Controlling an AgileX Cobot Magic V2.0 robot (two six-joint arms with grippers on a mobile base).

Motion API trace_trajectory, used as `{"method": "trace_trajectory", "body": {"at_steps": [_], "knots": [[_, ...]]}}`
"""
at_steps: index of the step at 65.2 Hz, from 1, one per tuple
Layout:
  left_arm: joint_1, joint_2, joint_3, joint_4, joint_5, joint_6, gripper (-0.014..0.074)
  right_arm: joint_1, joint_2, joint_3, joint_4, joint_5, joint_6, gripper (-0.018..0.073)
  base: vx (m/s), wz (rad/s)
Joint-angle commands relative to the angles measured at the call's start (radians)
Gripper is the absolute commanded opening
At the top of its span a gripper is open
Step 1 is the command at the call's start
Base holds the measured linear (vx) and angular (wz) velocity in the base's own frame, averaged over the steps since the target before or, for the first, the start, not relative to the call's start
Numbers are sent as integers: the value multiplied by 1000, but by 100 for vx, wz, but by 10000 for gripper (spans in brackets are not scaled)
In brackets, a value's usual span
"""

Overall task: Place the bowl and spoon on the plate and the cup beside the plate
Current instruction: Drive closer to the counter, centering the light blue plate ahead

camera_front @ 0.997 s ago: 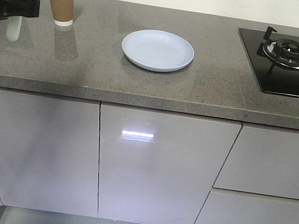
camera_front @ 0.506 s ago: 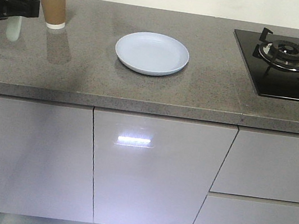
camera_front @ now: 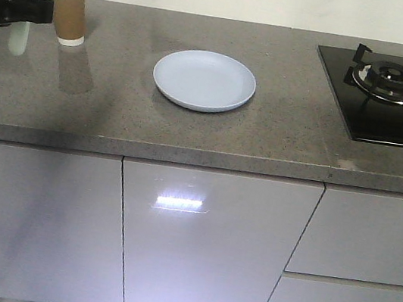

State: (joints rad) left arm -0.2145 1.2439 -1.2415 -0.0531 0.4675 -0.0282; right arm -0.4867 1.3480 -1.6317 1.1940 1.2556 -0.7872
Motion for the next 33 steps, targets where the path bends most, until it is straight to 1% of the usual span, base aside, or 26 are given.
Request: {"method": "trace_trajectory", "body": {"at_steps": [1,33], "knots": [[-6,-29,-27,-12,-66,-4,-6,-4,-28,-26,69,24,-9,-5,7,3],[-6,-29,-27,-12,-66,-4,-6,-4,-28,-26,69,24,-9,-5,7,2]]}}
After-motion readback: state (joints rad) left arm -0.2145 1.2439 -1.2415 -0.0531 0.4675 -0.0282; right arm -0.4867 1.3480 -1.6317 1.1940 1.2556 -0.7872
